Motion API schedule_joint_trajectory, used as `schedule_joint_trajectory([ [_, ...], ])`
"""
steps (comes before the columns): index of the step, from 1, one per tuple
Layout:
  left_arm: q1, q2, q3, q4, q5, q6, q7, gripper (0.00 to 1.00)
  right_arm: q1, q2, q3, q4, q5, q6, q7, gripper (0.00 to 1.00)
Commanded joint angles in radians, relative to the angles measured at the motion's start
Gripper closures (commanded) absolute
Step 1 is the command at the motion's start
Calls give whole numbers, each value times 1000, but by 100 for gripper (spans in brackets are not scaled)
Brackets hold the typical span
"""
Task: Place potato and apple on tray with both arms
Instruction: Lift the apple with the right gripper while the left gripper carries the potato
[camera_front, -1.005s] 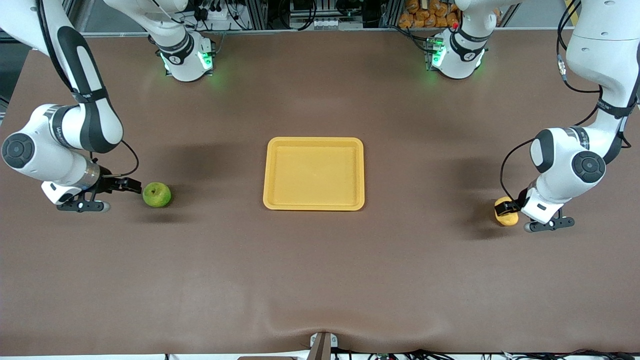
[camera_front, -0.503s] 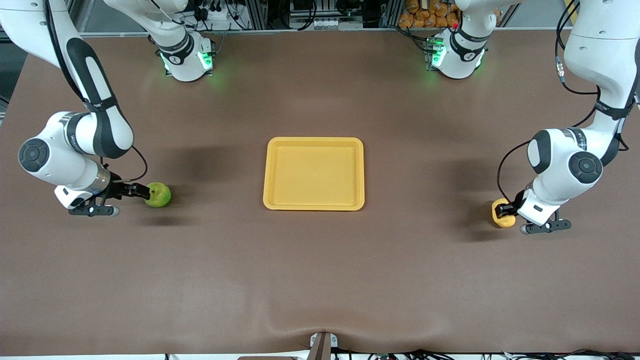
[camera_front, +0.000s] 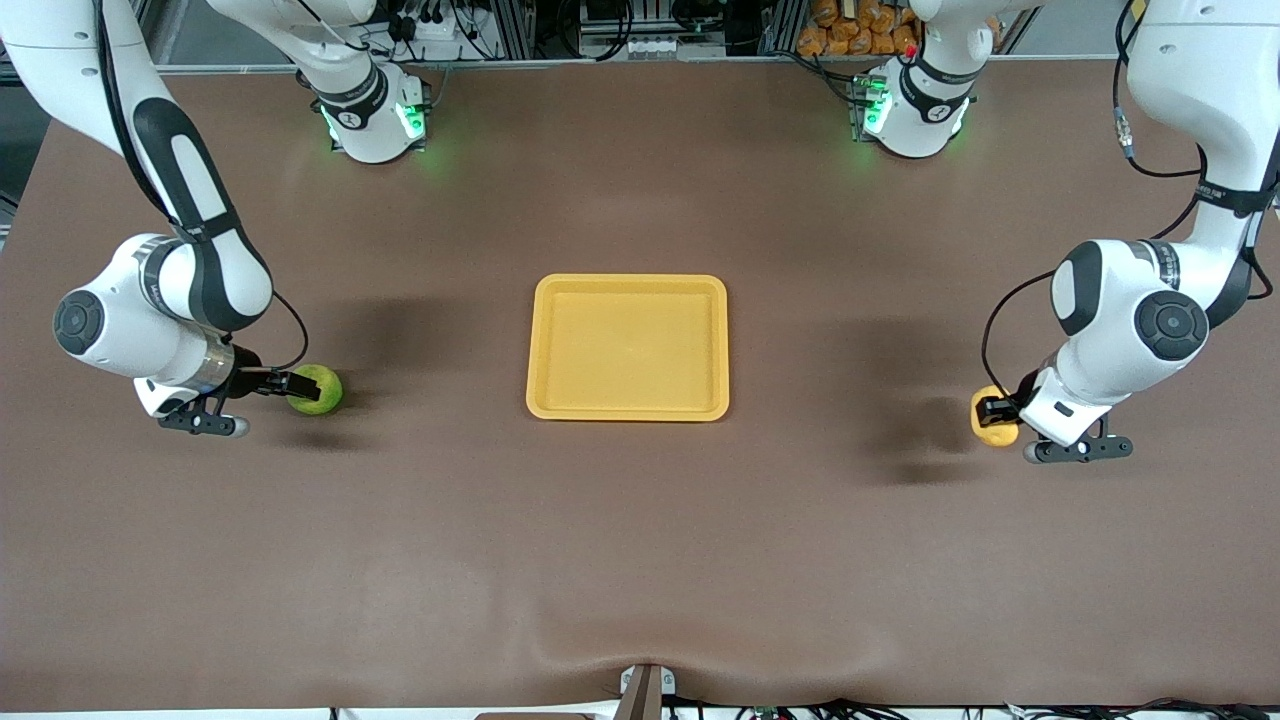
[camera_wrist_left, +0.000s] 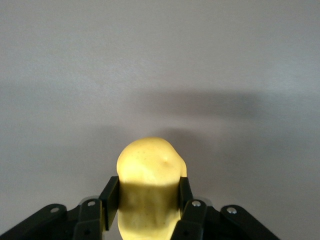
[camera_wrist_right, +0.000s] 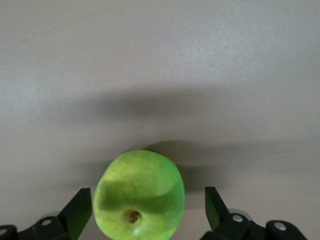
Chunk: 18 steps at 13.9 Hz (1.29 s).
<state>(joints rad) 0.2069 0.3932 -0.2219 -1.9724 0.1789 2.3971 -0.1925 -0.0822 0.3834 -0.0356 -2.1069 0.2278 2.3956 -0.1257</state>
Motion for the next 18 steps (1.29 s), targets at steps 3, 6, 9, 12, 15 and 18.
schedule_joint_trajectory([
  [3, 3, -19, -109, 56, 8, -107, -149, 100, 2, 26, 3, -2, 41, -6, 6, 0],
  [6, 2, -17, -197, 81, 10, -160, -264, 100, 15, 35, 3, -2, 41, -7, -2, 0],
  [9, 0, -16, -261, 86, 17, -171, -315, 100, 15, 29, 3, 4, 41, -51, 7, 51],
  [12, -44, -7, -289, 101, 24, -173, -320, 100, 45, -29, 9, 31, 41, -157, 23, 53],
  [15, -115, 10, -287, 116, 24, -177, -395, 100, 111, -63, 14, 88, 44, -310, 150, 53],
  [18, -205, 44, -283, 142, 24, -177, -485, 100, 217, -104, 14, 100, 115, -354, 302, 52],
])
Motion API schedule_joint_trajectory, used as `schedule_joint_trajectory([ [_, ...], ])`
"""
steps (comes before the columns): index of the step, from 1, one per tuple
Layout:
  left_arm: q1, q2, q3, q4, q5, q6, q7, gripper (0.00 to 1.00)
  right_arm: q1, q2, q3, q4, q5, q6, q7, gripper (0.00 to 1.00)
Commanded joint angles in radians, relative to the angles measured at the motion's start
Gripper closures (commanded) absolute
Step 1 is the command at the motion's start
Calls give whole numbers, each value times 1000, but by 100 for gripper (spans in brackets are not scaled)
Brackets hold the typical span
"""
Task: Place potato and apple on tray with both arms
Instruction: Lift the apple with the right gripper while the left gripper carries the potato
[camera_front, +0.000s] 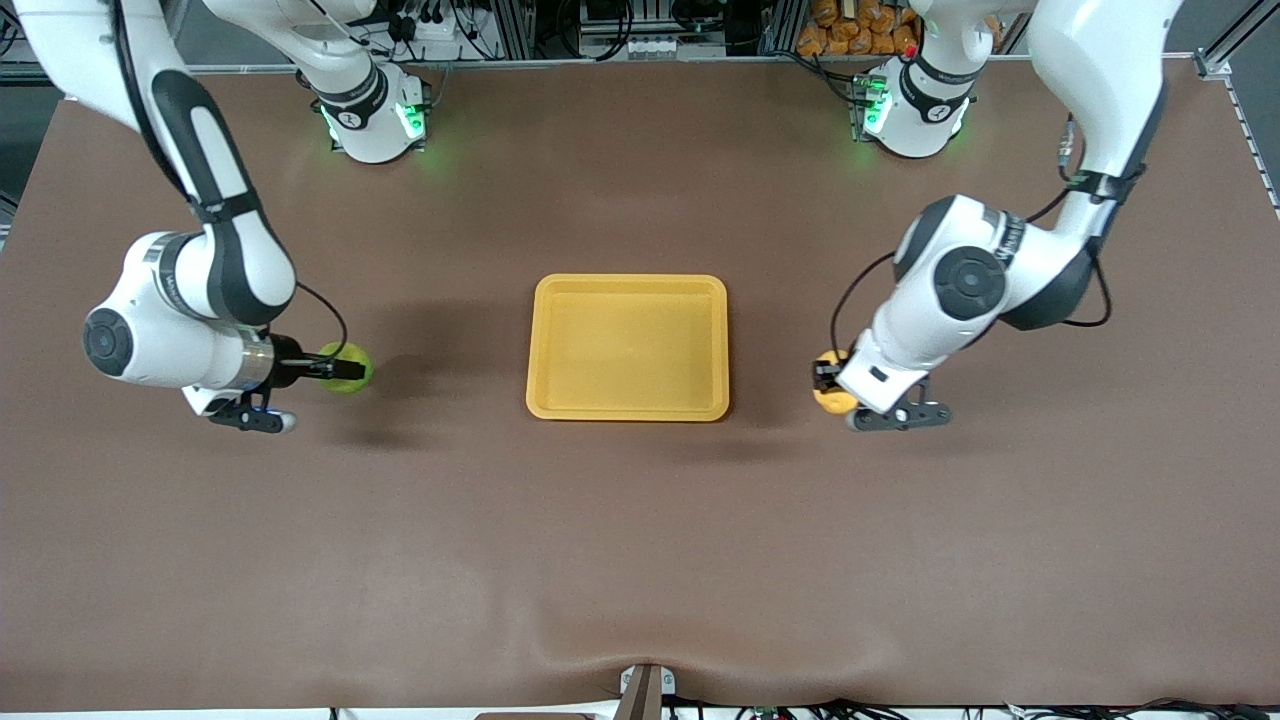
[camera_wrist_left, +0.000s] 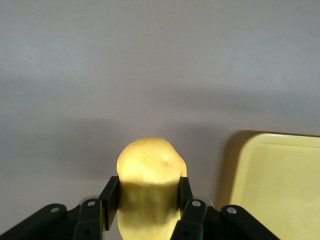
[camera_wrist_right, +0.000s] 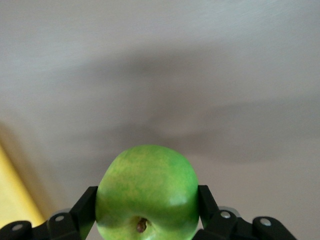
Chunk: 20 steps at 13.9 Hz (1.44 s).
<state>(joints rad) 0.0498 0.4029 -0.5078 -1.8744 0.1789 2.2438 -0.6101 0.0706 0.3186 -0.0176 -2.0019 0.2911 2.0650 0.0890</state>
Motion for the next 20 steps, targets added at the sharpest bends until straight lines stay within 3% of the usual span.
schedule_joint_trajectory([
  [1, -66, 39, 3, 50, 24, -24, -112, 100, 102, -49, -4, 2, 75, -23, 131, 51],
  [6, -182, 99, 6, 80, 46, -24, -315, 100, 299, -41, -4, 35, 177, 3, 443, 51],
  [9, -258, 155, 6, 125, 108, -24, -443, 100, 354, -35, -2, 45, 191, 39, 544, 47],
  [13, -323, 224, 9, 192, 154, -26, -525, 100, 481, 36, -4, 41, 220, 179, 762, 47],
  [20, -366, 284, 18, 195, 237, -24, -525, 100, 529, 126, -4, 29, 220, 234, 784, 40],
])
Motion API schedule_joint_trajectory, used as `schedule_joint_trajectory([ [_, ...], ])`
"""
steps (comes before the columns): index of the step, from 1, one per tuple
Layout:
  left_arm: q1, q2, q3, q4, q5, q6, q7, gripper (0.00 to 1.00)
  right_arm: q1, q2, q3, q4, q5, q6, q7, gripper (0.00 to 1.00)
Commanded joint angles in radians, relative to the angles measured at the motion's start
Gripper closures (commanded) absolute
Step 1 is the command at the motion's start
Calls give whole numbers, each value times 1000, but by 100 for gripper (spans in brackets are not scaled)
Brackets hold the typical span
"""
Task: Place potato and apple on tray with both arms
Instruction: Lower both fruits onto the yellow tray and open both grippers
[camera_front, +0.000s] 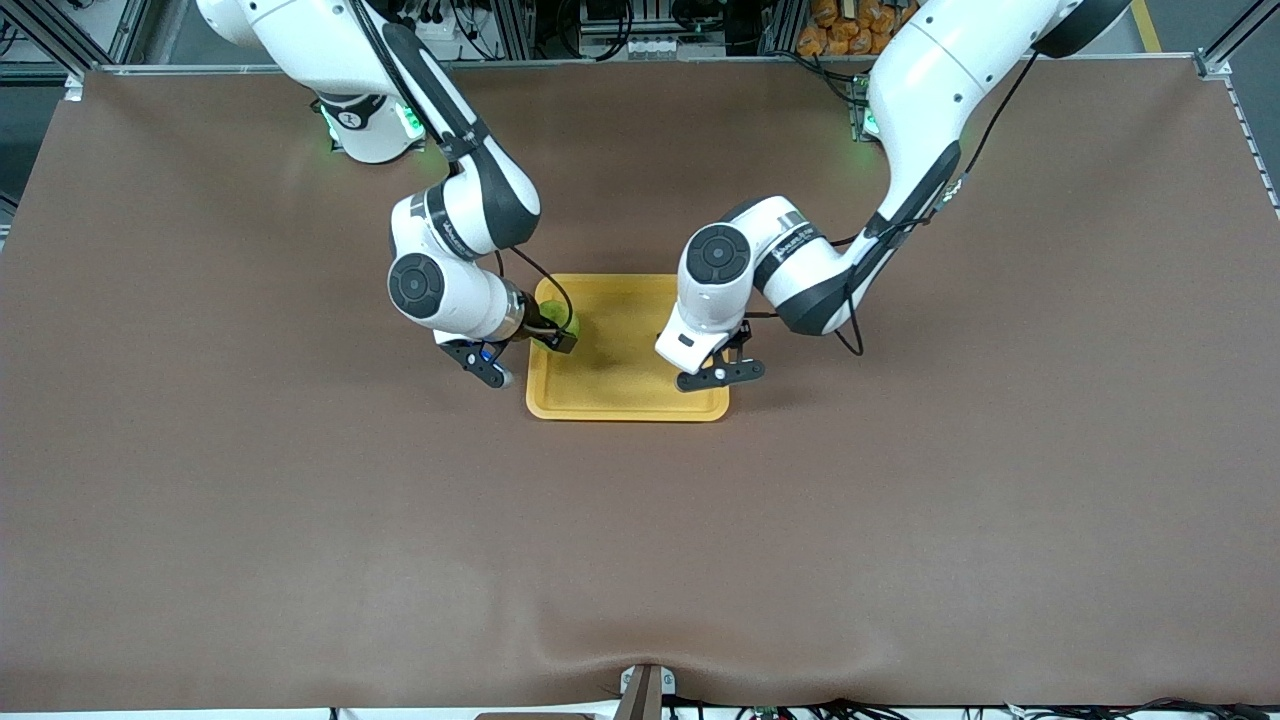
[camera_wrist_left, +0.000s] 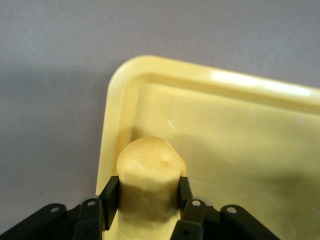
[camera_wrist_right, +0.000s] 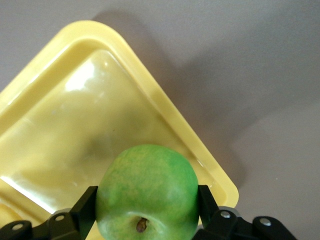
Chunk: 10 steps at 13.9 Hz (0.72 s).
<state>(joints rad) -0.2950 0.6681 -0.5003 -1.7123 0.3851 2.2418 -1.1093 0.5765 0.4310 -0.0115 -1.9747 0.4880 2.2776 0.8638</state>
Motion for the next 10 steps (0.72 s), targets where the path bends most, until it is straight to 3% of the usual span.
schedule_joint_trajectory([
  [1, -21, 22, 11, 33, 31, -22, -26, 100, 23, 18, -10, 2, 23, 23, 9, 40],
  [3, -21, 25, 11, 31, 29, -22, -29, 100, 16, 29, -10, 3, 24, 23, 11, 39],
  [4, -19, 28, 11, 33, 25, -22, -33, 88, 14, 31, -10, 4, 24, 26, 29, 33],
  [5, -19, 28, 16, 33, 25, -24, -52, 65, 14, 34, -10, 4, 23, 29, 50, 27],
  [7, -19, 30, 19, 31, 29, -22, -75, 13, 14, 40, -10, 4, 23, 42, 55, 6],
  [8, -19, 28, 19, 30, 31, -24, -70, 0, 13, 41, -12, 4, 23, 42, 60, 0],
  [10, -16, 22, 19, 31, 31, -24, -72, 0, 6, 40, -13, 5, 23, 37, 58, 0],
])
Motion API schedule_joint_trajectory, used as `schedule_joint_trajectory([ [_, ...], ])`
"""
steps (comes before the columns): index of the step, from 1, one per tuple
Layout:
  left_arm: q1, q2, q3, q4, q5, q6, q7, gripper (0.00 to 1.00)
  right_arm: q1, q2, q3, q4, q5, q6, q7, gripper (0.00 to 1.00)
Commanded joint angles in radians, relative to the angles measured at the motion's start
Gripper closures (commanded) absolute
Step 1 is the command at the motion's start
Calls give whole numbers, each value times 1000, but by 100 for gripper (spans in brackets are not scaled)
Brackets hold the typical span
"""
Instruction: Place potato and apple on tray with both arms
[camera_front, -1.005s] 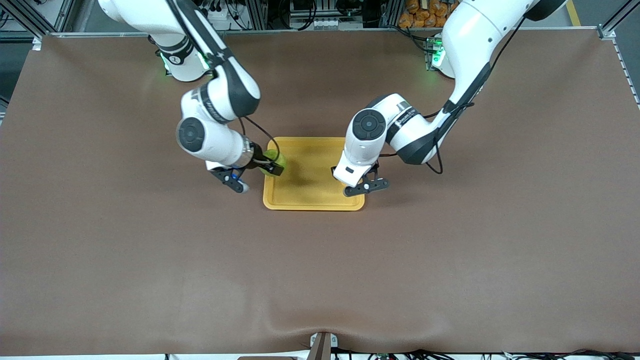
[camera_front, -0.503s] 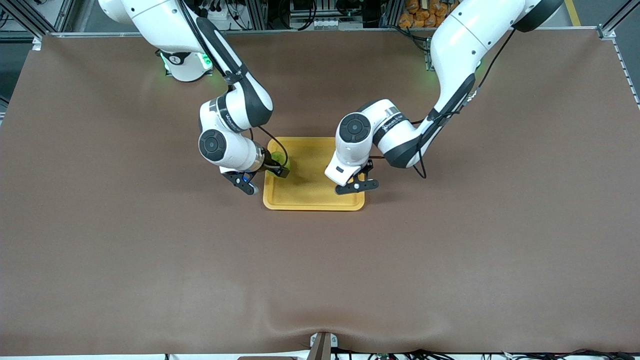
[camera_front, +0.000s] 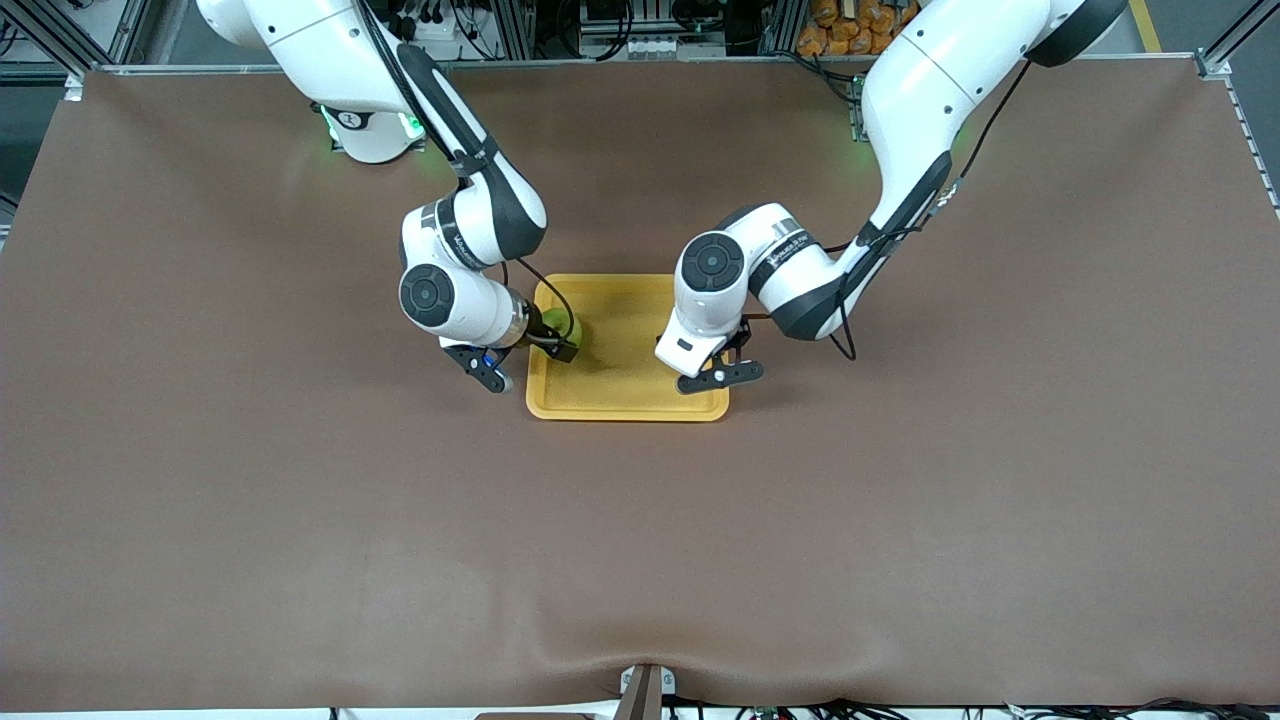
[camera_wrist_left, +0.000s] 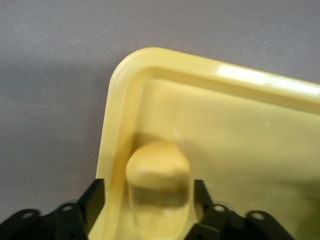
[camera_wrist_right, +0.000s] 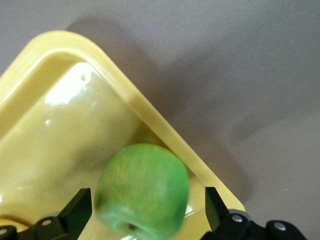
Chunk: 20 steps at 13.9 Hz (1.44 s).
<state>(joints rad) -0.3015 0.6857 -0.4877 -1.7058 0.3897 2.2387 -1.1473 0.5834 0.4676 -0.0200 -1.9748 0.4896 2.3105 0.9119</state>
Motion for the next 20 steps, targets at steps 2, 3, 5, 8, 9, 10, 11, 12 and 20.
schedule_joint_trajectory([
  [2, 7, -18, 6, 28, 28, -37, -29, 0, 0, 3, -6, 5, 21, 0, 10, 0],
  [3, 16, -44, 6, 28, 28, -69, -19, 0, 0, 0, -9, 7, 21, -3, 10, 0],
  [5, 54, -110, 4, 35, 17, -140, 65, 0, -20, -18, -9, 11, 20, -23, 4, 0],
  [8, 133, -170, -25, 115, -32, -279, 132, 0, -80, -75, -11, 17, 0, -115, -11, 0],
  [9, 157, -181, -25, 173, -66, -353, 194, 0, -106, -98, -12, 16, -12, -137, -40, 0],
  [10, 183, -190, -25, 237, -107, -434, 265, 0, -134, -119, -15, 16, -26, -167, -80, 0],
  [11, 209, -204, -25, 282, -136, -502, 315, 0, -178, -138, -17, 16, -45, -204, -135, 0],
  [12, 249, -228, -26, 297, -147, -545, 354, 0, -232, -156, -17, 16, -69, -229, -203, 0],
  [20, 475, -472, -26, 295, -167, -778, 538, 0, -556, -369, -17, 21, -247, -411, -724, 0],
])
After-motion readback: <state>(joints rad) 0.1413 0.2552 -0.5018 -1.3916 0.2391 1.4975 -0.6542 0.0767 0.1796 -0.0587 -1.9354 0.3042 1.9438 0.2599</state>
